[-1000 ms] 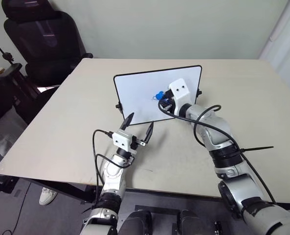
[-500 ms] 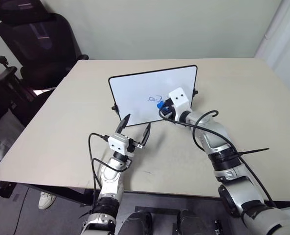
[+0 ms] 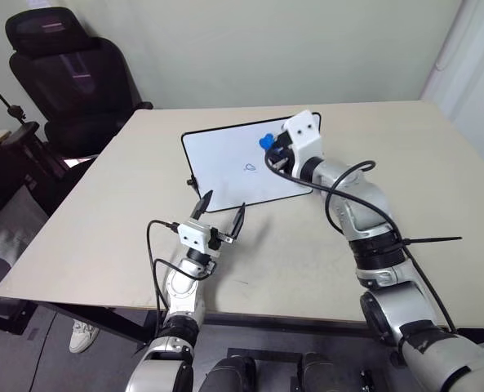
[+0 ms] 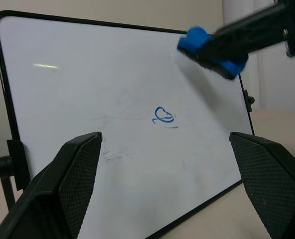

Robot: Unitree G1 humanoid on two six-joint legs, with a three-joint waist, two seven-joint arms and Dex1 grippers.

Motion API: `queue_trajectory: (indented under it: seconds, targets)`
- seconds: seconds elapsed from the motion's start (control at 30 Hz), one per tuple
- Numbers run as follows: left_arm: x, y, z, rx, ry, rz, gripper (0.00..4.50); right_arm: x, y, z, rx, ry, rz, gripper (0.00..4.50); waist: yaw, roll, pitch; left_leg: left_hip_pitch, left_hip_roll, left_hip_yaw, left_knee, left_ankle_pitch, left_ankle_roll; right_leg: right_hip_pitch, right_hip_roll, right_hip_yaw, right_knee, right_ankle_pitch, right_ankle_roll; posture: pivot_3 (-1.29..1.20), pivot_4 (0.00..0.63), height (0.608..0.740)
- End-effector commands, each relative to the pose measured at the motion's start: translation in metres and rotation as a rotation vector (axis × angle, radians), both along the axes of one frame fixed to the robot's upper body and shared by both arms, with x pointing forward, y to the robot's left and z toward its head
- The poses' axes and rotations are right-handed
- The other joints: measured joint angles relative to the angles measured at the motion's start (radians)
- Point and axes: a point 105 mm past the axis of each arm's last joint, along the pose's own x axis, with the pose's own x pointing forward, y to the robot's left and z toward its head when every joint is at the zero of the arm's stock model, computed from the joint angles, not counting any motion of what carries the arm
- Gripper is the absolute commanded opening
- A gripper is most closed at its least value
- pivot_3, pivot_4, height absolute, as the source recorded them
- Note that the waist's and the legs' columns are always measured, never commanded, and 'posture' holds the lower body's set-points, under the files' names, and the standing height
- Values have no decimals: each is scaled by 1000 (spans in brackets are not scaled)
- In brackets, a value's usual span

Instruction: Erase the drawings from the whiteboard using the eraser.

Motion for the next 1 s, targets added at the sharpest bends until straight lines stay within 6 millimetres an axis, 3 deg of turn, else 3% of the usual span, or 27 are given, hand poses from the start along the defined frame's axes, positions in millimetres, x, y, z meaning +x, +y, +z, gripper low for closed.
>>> queue_trajectory:
  seconds: [0.03, 0.2, 0.33, 0.43, 0.53, 0.73, 1.0]
  targets:
    - [-21, 17, -57, 0, 194, 32, 4500, -2, 11, 0, -9, -12, 35, 1062, -1, 4, -2, 0, 0, 0, -1, 0, 0, 0, 0, 0, 0, 0, 0, 0, 150, 740]
    - [-27, 33, -70, -8, 242, 39, 4500, -5, 28, 1, -15, -7, 89, 1062, -9, 9, -6, 8, 2, 0, -6, -2, -3, 6, 2, 0, 0, -1, -2, 0, 150, 740]
    - [-23, 40, -69, -18, 247, 45, 4500, -8, 35, 7, -14, -18, 117, 1062, -19, 10, -6, 17, 6, 0, -14, -11, -11, 11, 5, 0, 0, -5, -8, 0, 150, 740]
    - [-15, 45, -64, -36, 245, 69, 4500, -10, 40, 9, -18, -27, 139, 1062, -20, 10, -6, 17, 17, 0, -15, -11, -12, 11, 18, 1, 0, -8, -14, 0, 150, 740]
    - [-8, 41, -56, -38, 228, 67, 4500, -14, 44, 9, 0, -24, 164, 1062, -20, 10, -6, 16, 26, 0, -16, -11, -13, 10, 27, 1, 0, -8, -19, 0, 150, 740]
    - [-11, 17, -43, -30, 141, 42, 4500, -23, 44, 6, 67, -4, 190, 1062, -13, 10, -6, 15, 32, 0, -16, -6, -12, 9, 34, 1, 1, -8, -24, 0, 150, 740]
    - [-19, 14, -23, -26, 48, 18, 4500, -31, 37, -4, 74, 14, 182, 1062, 1, 9, -6, 2, 30, 0, -14, 5, -14, 4, 33, 5, -2, -12, -23, 0, 150, 740]
